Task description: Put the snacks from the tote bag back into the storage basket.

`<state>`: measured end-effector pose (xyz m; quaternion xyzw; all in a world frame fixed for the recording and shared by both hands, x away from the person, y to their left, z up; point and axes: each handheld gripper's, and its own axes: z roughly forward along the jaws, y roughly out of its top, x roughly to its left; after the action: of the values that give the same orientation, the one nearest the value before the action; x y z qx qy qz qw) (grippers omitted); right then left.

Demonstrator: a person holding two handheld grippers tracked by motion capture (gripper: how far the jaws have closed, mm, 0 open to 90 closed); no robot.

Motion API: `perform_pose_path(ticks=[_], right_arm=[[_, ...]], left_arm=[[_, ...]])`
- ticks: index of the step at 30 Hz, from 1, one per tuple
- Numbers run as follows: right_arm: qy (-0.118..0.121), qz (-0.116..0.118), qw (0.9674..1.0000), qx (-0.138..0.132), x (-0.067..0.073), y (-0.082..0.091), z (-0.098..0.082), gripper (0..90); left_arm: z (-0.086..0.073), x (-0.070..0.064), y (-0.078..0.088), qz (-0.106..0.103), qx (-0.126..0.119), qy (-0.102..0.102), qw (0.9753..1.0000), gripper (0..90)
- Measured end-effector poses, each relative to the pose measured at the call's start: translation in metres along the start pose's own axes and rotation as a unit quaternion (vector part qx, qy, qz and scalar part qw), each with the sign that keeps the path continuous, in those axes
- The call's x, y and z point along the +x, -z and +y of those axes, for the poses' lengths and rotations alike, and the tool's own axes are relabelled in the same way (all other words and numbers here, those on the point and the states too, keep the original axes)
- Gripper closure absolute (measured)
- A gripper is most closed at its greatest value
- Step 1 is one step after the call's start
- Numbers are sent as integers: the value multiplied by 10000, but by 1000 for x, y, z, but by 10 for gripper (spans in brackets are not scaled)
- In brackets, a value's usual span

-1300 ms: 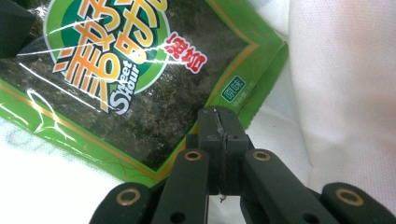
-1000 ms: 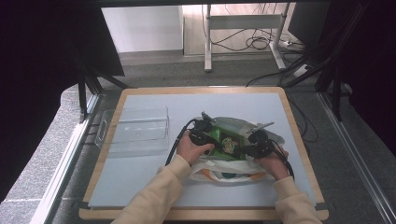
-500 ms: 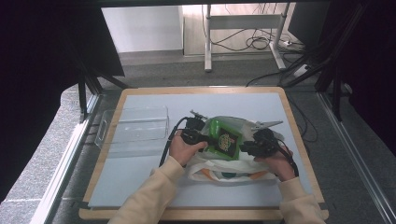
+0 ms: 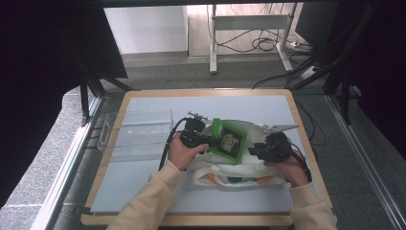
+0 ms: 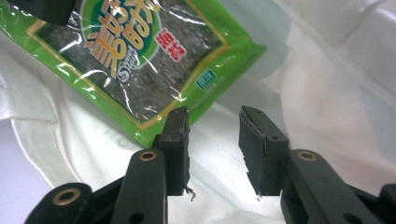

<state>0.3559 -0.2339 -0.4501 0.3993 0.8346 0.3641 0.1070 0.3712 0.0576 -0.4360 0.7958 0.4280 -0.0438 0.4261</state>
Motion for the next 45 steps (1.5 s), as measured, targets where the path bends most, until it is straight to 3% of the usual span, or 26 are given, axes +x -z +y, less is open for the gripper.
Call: perform_pose_path(ticks=[8,18,38,45], right_arm=[[-26,-29,10000,-37,-1,3,-1,600],[17,-1,10000,-72,0,5,-1,585],[28,4,10000,62,-1,0,-3,560],[50,-4,9999,99,0,-2,-4,523]], left_arm=[[0,-1,14,-51,-115,-140,9998,711],[5,-5,36,24,-227,-532,9983,712],[13,-2,76,37,-375,-874,9955,714],[14,2,87,146,-358,-942,9948,715]])
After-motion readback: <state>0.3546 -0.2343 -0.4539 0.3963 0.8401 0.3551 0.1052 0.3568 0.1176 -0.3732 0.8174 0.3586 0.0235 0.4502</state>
